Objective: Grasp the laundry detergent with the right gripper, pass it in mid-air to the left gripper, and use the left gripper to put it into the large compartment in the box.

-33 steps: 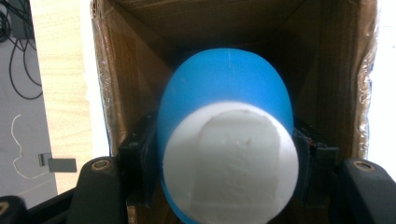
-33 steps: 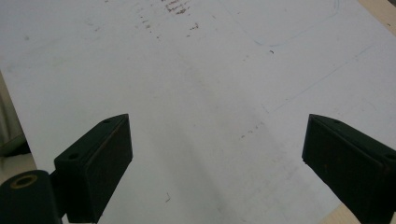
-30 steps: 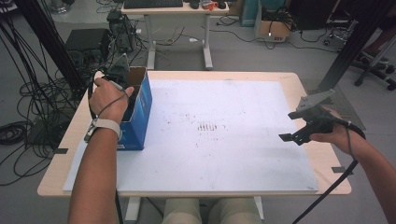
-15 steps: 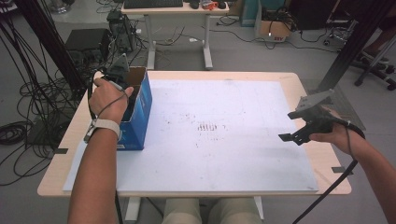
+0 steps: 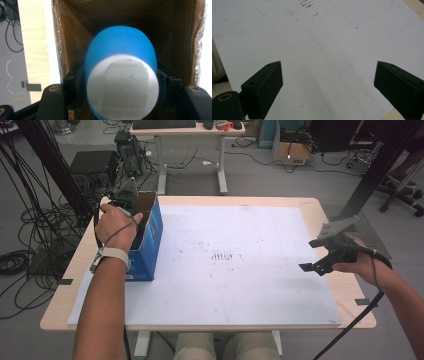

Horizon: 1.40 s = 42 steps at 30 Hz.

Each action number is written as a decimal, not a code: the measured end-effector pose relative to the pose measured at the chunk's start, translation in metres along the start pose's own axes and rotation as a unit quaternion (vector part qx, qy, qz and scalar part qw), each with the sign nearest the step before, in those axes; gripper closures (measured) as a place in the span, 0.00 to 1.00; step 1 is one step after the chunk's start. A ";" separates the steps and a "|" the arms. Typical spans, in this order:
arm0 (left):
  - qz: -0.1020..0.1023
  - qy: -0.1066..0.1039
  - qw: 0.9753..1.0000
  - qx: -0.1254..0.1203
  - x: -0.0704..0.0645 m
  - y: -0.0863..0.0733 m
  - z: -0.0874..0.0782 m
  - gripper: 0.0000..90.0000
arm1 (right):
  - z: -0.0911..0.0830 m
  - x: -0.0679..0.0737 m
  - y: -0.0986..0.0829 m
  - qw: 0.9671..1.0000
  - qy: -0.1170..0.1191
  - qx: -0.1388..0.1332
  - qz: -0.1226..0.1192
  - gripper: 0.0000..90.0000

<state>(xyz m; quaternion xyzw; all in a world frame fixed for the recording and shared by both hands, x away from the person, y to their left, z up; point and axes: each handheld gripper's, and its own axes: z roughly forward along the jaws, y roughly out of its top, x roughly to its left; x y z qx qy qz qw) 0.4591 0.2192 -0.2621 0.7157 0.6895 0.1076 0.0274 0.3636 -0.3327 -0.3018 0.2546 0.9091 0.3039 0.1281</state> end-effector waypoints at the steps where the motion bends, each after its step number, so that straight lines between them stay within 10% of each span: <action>1: -0.002 0.000 1.000 -0.001 0.000 0.000 0.000 0.42 | 0.000 0.000 0.000 1.000 0.000 0.000 0.000 0.09; 42: 0.003 0.005 1.000 -0.002 0.001 -0.001 -0.001 0.42 | 0.002 0.001 0.001 1.000 0.001 -0.002 0.000 0.09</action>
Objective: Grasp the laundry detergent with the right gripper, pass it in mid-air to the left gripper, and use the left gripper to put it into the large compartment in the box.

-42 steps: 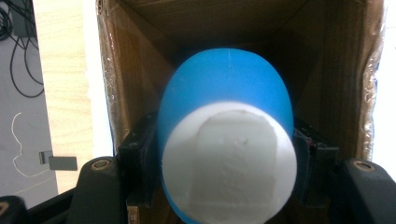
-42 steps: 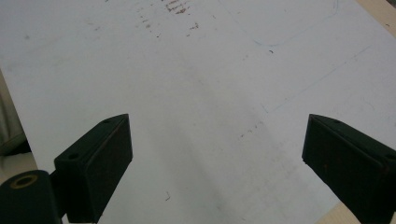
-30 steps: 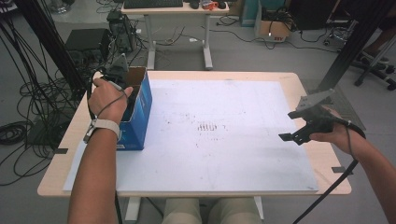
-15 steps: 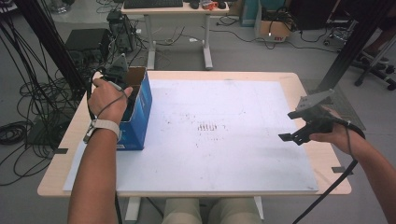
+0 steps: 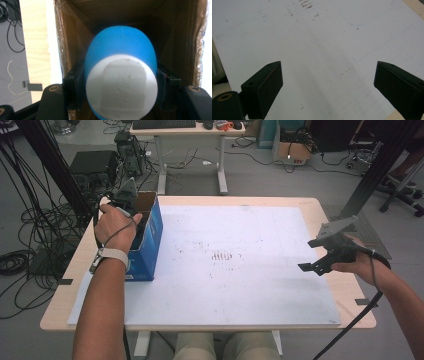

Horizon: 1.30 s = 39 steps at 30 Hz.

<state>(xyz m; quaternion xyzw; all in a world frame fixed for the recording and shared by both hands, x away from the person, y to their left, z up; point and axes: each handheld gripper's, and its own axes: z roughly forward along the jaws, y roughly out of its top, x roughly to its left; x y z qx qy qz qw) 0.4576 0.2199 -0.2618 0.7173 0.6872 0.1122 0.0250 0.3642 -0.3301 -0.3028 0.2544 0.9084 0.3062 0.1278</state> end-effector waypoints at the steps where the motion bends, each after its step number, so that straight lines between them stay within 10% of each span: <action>1: 0.000 0.000 1.000 0.000 0.000 0.000 0.000 0.42 | 0.000 0.000 0.000 1.000 0.000 0.000 0.000 0.09; 39: -0.001 -0.013 1.000 -0.012 0.004 0.000 0.001 0.37 | 0.003 0.001 0.000 1.000 0.005 0.008 0.005 0.09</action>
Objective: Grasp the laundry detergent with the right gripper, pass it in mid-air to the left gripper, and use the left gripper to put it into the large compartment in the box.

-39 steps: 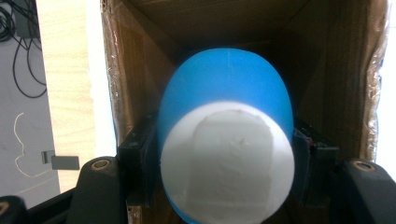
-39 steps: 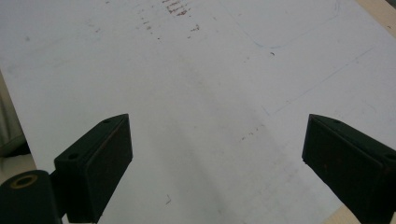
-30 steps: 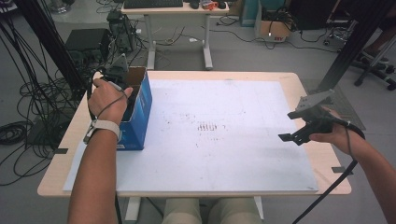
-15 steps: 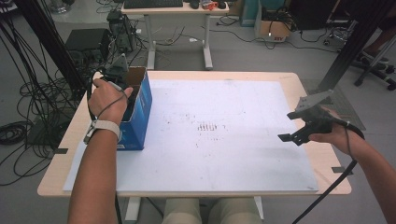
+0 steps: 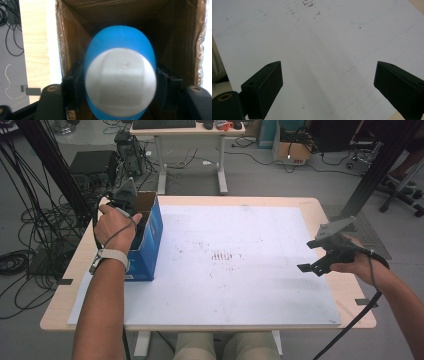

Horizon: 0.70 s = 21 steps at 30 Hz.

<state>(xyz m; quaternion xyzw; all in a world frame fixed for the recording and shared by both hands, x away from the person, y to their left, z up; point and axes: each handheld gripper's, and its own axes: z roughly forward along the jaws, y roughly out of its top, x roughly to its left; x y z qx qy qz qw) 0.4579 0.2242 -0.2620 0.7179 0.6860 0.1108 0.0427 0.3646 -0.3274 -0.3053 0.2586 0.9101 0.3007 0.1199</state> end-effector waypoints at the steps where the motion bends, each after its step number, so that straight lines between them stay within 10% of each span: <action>1: -0.001 -0.002 1.000 -0.001 0.000 0.000 0.000 0.36 | 0.000 -0.001 0.000 1.000 0.001 -0.001 -0.006 0.09; 21: 0.004 -0.017 0.999 -0.031 0.003 -0.003 -0.008 0.26 | 0.001 0.002 0.002 1.000 0.003 0.000 -0.008 0.09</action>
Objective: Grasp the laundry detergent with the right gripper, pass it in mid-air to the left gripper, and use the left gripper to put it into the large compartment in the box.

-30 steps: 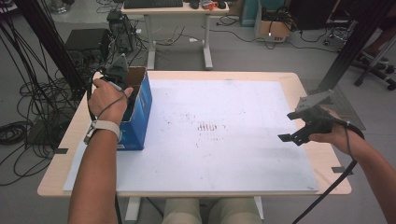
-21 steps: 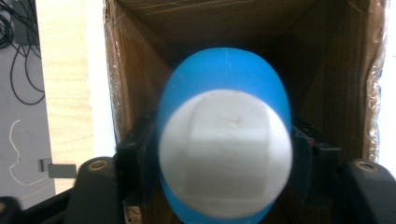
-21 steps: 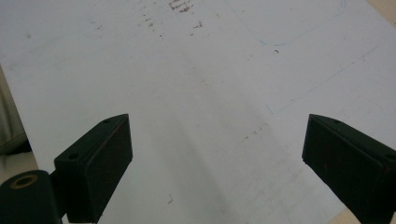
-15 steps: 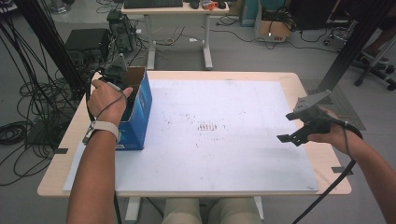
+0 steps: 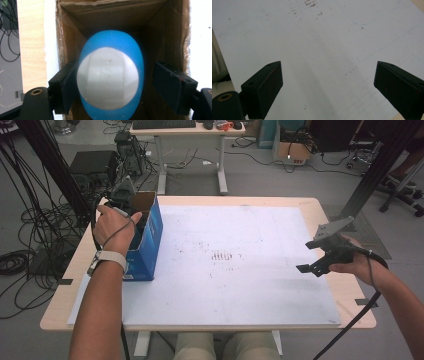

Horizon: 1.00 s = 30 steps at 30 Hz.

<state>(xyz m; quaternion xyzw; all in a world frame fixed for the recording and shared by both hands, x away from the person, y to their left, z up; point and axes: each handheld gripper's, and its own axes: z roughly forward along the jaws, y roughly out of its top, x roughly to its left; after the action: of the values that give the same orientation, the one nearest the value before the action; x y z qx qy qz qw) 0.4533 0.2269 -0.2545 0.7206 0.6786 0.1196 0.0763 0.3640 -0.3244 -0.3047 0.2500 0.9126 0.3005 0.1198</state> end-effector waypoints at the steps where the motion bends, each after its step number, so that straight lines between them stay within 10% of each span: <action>1: -0.001 -0.003 1.000 -0.008 0.001 0.000 -0.003 0.24 | 0.000 0.000 0.000 1.000 0.000 0.000 -0.001 0.09; 17: 0.011 -0.049 0.996 -0.079 0.010 0.004 -0.067 0.10 | -0.008 0.000 0.006 1.000 -0.007 0.000 -0.006 0.09; 25: 0.071 -0.077 0.989 -0.101 -0.006 0.007 -0.109 0.10 | -0.016 -0.001 0.013 1.000 -0.013 0.000 -0.011 0.09; 30: 0.130 -0.082 0.981 -0.115 -0.024 0.003 -0.127 0.10 | -0.021 -0.003 0.020 1.000 -0.016 0.003 -0.013 0.09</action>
<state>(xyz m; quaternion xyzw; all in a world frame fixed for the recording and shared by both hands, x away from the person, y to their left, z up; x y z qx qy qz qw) 0.4200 0.1959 -0.1330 0.7965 0.5524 0.1463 0.1977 0.3664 -0.3228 -0.2754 0.2435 0.9146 0.2921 0.1373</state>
